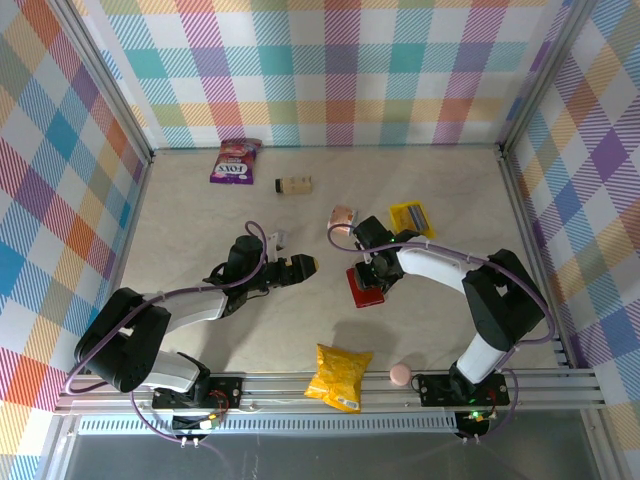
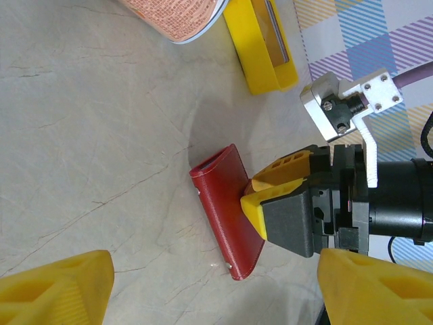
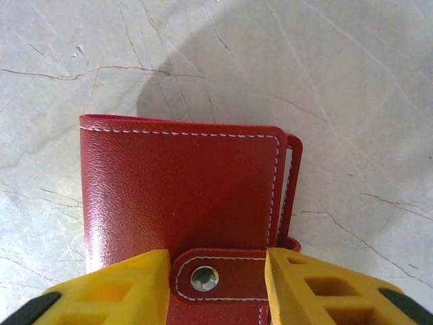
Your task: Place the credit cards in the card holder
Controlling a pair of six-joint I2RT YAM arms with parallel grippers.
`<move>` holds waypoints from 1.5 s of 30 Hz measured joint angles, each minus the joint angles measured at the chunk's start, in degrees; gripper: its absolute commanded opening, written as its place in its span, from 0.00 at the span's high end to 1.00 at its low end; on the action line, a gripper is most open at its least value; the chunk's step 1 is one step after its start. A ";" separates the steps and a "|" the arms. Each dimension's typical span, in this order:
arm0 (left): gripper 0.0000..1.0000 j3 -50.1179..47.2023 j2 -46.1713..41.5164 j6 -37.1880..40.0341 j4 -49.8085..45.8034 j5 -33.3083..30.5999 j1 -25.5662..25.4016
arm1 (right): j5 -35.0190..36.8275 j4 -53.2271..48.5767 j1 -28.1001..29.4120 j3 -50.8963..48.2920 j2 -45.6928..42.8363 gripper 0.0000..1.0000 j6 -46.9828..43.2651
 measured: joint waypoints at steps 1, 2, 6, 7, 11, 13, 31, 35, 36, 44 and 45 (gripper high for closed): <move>0.21 0.00 0.00 0.00 0.00 0.00 0.00 | -0.02 -0.02 0.00 0.09 0.00 0.66 0.02; 0.21 0.00 0.00 0.00 0.02 0.00 0.00 | -0.07 0.00 0.02 0.15 0.00 0.69 0.02; 0.21 0.00 0.00 0.00 0.00 0.00 -0.02 | -0.46 0.02 0.04 0.20 0.00 0.80 0.02; 0.21 0.00 0.00 0.02 0.00 -0.04 -0.04 | -0.66 0.04 0.04 0.20 -0.02 0.83 0.15; 0.21 0.00 0.00 0.02 0.00 -0.04 -0.09 | -2.21 0.55 0.04 -0.11 -1.20 0.95 0.37; 0.21 0.00 0.00 0.04 0.00 -0.11 -0.09 | -3.50 0.96 0.04 -0.46 -2.34 1.00 0.57; 0.69 0.00 -0.44 -0.13 -0.13 0.11 -2.58 | -19.02 10.34 -4.57 -6.05 -8.90 1.00 6.10; 0.77 0.00 -0.44 -1.60 2.43 0.90 -4.42 | -22.08 12.94 -4.44 -6.08 -7.63 1.00 7.80; 0.79 0.00 -0.44 -1.86 2.78 0.98 -4.85 | -22.62 13.51 -4.33 -6.08 -7.34 1.00 8.11; 0.95 0.26 4.07 -3.89 5.60 2.05 -6.62 | -24.13 16.85 -1.57 -6.10 -3.21 1.00 11.30; 0.96 0.46 5.11 -4.13 5.60 2.23 -6.64 | -24.33 17.09 -1.31 -6.10 -2.51 1.00 11.72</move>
